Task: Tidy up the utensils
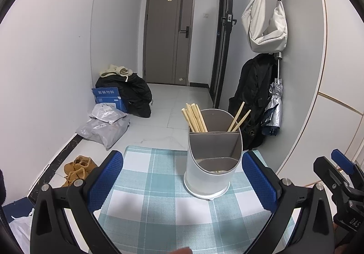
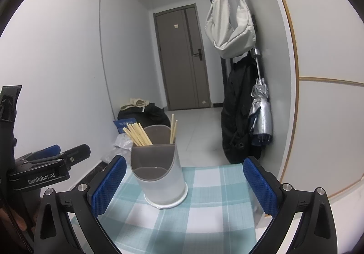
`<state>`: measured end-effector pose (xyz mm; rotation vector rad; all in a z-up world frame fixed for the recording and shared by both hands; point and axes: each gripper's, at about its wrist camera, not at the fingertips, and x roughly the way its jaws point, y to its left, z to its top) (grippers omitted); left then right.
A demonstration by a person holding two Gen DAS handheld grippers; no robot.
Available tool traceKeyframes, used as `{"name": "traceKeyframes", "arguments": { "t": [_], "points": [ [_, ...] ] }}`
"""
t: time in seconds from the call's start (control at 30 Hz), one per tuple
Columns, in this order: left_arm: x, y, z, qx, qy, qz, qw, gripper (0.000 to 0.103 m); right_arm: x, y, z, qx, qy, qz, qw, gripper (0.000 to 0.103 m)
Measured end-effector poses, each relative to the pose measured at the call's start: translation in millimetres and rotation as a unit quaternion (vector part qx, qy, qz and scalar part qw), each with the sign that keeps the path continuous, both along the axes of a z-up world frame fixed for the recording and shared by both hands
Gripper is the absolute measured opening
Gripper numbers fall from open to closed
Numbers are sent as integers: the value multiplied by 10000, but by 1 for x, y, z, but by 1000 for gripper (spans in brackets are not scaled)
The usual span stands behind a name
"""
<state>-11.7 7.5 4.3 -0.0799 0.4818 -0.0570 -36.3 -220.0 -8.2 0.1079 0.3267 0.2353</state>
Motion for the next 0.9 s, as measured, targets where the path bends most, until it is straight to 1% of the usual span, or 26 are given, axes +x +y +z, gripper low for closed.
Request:
{"name": "traceKeyframes", "arguments": {
  "t": [0.57, 0.73, 0.9],
  "points": [
    [0, 0, -2, 15, 22, 4, 10000, 102, 0, 1, -1, -8, 15, -10, 10000, 103],
    [3, 0, -5, -48, 148, -35, 9999, 102, 0, 1, -1, -8, 20, -8, 10000, 103],
    [2, 0, -5, -36, 104, -2, 9999, 102, -1, 1, 0, -2, 23, -21, 10000, 103]
  ]
}}
